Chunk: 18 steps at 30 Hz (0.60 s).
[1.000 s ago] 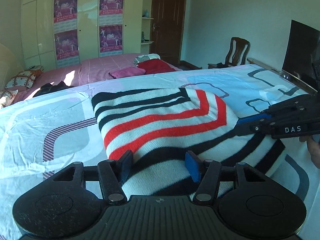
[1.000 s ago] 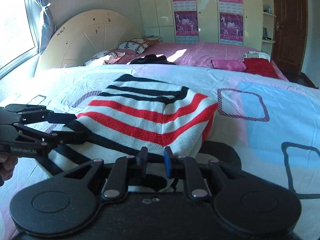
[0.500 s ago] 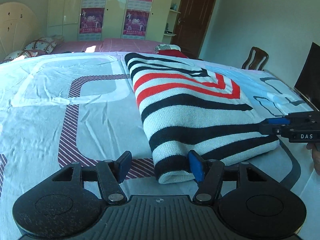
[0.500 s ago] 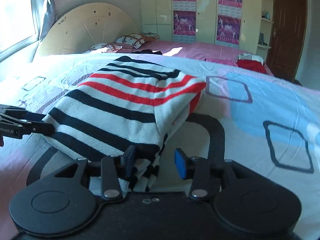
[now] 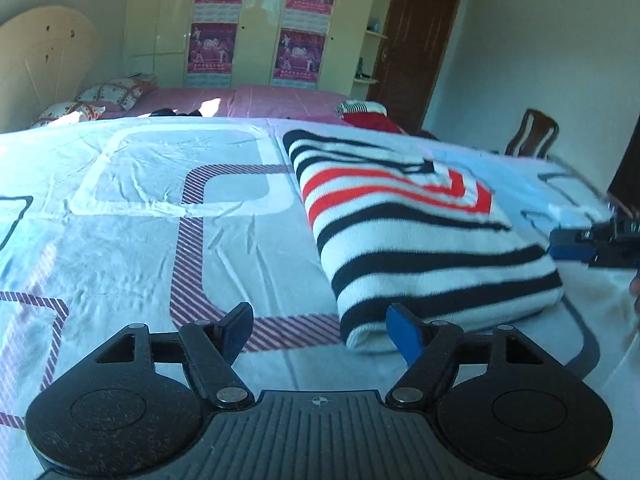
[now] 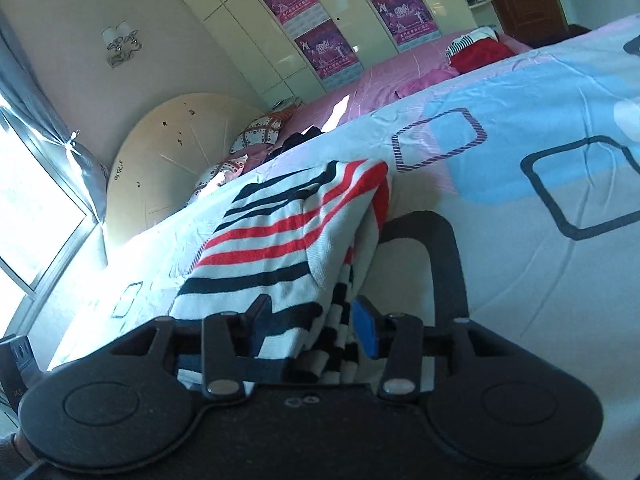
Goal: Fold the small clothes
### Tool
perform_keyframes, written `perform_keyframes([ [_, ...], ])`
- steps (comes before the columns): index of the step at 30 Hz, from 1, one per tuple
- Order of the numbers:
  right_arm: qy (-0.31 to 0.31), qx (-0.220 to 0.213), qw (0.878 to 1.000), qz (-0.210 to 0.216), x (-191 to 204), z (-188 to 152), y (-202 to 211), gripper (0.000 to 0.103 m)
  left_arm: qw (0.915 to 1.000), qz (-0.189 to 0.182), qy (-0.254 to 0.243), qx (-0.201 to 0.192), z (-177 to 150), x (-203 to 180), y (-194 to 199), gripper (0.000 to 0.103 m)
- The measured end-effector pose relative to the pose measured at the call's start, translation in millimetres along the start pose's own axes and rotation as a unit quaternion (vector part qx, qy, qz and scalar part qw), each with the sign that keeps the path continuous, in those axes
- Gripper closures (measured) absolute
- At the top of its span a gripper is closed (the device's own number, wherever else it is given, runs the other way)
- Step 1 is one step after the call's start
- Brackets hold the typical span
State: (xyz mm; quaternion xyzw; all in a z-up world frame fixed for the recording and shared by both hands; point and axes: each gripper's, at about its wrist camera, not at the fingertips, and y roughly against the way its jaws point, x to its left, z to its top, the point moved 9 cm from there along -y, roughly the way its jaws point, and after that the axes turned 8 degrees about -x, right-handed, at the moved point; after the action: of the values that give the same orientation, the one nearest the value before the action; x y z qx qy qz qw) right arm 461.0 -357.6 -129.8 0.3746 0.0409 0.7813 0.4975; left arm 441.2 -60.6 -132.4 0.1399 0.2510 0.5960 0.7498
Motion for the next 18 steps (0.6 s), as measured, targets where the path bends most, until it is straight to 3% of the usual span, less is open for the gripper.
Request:
perform_keyframes([
  [3,0.008,0.018,1.0,-0.009,1,-5,-16,0.059,0.9994,-0.01,0.033,-0.004,8,-9,-14,0.029],
  [7,-0.012,0.072,0.996,-0.047,-13,-28,-34,0.052,0.9988,-0.008,0.037,0.031,-4,-23,-41,0.029],
  [18,-0.033,0.063,0.995,-0.077,-11,-29,-27,0.05,0.9973,-0.045,0.027,0.052,-10,-26,-42,0.029],
])
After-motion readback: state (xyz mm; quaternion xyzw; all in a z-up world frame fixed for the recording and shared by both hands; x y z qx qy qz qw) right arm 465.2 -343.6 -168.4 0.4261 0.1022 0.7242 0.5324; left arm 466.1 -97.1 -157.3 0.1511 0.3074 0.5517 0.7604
